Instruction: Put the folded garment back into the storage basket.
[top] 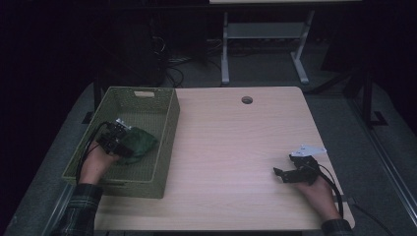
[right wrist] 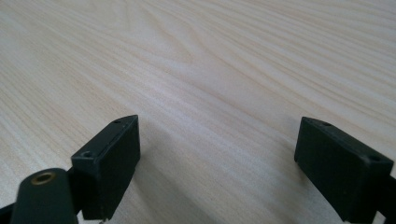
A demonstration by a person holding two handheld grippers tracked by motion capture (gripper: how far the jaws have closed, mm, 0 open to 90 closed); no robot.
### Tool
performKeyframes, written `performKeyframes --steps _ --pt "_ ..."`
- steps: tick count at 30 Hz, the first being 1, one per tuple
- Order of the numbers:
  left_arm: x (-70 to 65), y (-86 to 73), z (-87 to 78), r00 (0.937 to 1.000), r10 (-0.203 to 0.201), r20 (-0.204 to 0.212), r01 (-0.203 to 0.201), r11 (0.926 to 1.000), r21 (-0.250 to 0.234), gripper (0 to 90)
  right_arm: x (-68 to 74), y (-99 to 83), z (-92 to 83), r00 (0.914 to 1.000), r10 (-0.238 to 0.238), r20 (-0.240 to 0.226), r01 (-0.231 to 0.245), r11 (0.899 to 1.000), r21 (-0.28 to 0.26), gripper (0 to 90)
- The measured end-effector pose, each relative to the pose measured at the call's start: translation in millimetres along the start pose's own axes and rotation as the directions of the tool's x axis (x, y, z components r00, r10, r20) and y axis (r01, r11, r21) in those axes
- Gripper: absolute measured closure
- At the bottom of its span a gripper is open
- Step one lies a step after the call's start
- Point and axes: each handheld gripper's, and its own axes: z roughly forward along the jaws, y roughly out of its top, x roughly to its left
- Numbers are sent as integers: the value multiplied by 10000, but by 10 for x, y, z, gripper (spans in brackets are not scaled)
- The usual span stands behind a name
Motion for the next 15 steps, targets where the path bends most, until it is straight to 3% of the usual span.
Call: performKeyframes --steps 7,11,15 --pt "-2 -5 25 10000 22 -17 -22 10000 -8 649 0 0 0 10000 12 4 -12 10000 4 138" --pt "19 -13 -11 9996 -267 123 268 9996 -121 505 0 0 0 10000 41 22 -41 10000 9 138" --pt "6 -20 -75 9992 -355 178 365 9975 -611 315 0 0 0 10000 38 23 -38 10000 7 138"
